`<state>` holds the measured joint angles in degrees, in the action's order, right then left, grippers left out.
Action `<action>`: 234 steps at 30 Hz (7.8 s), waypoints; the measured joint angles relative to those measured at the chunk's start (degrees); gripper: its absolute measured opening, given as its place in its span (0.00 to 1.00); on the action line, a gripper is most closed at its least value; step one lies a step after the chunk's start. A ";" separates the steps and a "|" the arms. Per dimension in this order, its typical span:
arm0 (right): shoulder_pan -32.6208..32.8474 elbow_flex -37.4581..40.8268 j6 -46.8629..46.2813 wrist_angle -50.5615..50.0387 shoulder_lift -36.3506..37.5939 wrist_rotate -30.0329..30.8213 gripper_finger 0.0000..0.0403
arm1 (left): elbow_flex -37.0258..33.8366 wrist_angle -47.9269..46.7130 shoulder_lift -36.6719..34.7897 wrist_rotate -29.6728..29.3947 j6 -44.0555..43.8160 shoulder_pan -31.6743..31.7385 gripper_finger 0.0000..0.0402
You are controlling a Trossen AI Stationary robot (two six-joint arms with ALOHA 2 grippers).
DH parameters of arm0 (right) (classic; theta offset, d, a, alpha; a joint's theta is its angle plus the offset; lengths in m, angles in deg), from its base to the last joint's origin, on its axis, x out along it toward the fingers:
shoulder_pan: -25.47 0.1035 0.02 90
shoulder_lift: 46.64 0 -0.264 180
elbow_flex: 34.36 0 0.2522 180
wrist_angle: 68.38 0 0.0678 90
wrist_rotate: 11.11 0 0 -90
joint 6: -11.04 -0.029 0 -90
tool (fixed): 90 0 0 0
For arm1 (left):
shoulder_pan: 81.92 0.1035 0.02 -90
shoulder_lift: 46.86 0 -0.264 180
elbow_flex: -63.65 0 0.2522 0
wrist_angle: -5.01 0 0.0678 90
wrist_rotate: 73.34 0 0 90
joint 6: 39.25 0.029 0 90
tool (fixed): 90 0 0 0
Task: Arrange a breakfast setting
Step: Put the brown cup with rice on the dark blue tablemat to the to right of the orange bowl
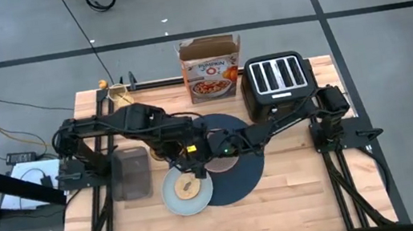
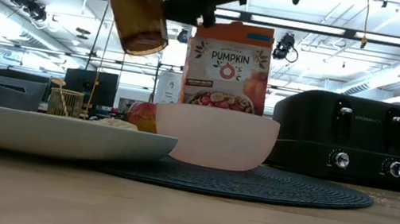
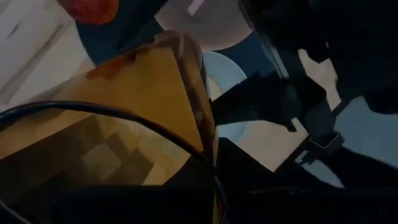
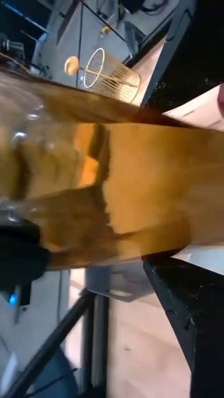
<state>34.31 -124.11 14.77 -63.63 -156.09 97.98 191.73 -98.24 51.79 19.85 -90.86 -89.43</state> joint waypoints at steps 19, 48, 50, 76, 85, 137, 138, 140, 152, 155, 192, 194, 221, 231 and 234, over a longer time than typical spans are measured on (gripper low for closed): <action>-1.38 -1.64 -1.56 -2.77 -2.54 -7.36 0.98 | 0.09 4.75 0.54 1.25 -1.70 0.00 0.03; -1.34 -1.57 -2.71 -2.55 -2.07 -7.38 0.86 | 0.11 3.37 -0.21 -0.15 2.51 -0.48 0.28; -1.34 -1.57 -3.20 -3.10 -1.56 -6.89 0.86 | 0.11 2.63 -1.70 -0.66 2.54 -0.89 0.35; 7.73 45.11 -13.58 13.97 39.58 11.18 0.85 | 0.07 19.82 -20.98 -59.94 5.71 -27.67 0.53; 8.32 59.79 -11.91 30.39 37.99 15.40 0.85 | 0.02 19.73 -14.62 -60.21 1.06 -23.83 0.53; -1.48 73.78 1.01 70.82 8.08 -6.15 0.85 | -45.83 93.96 5.66 -3.82 45.24 9.22 0.63; -1.93 73.85 1.19 70.87 8.24 -6.74 0.85 | -45.86 94.82 5.66 -3.69 45.22 9.50 0.65; -2.84 73.66 1.92 70.87 8.37 -8.05 0.85 | -45.83 96.48 5.66 -3.66 45.80 9.98 0.71; -8.19 73.19 2.71 69.08 7.96 -13.35 0.85 | -45.48 106.12 11.17 0.60 48.97 9.22 0.79; -9.11 72.95 3.18 68.29 7.48 -15.19 0.85 | -45.00 107.44 11.95 1.30 48.74 9.26 0.79; -10.12 72.24 -2.64 68.15 8.13 -16.67 0.98 | -39.61 99.39 12.02 -1.52 46.69 9.16 0.79; -10.12 72.34 -2.96 67.84 8.64 -16.91 0.98 | -38.14 96.68 12.02 -1.50 46.76 9.16 0.79; -9.29 74.85 -3.89 43.92 29.46 -18.35 0.98 | -37.27 96.26 11.10 -1.32 47.76 8.78 0.79; -9.29 67.98 -2.69 26.64 34.23 -19.14 0.94 | -37.35 94.81 11.11 -2.10 46.51 7.55 0.79; -9.29 67.58 -2.17 26.48 34.16 -19.08 0.91 | -37.35 94.00 11.10 -2.21 46.26 7.19 0.79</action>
<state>25.02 -56.53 12.60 -37.15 -121.93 78.90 154.38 -4.24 62.90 17.64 -44.60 -82.24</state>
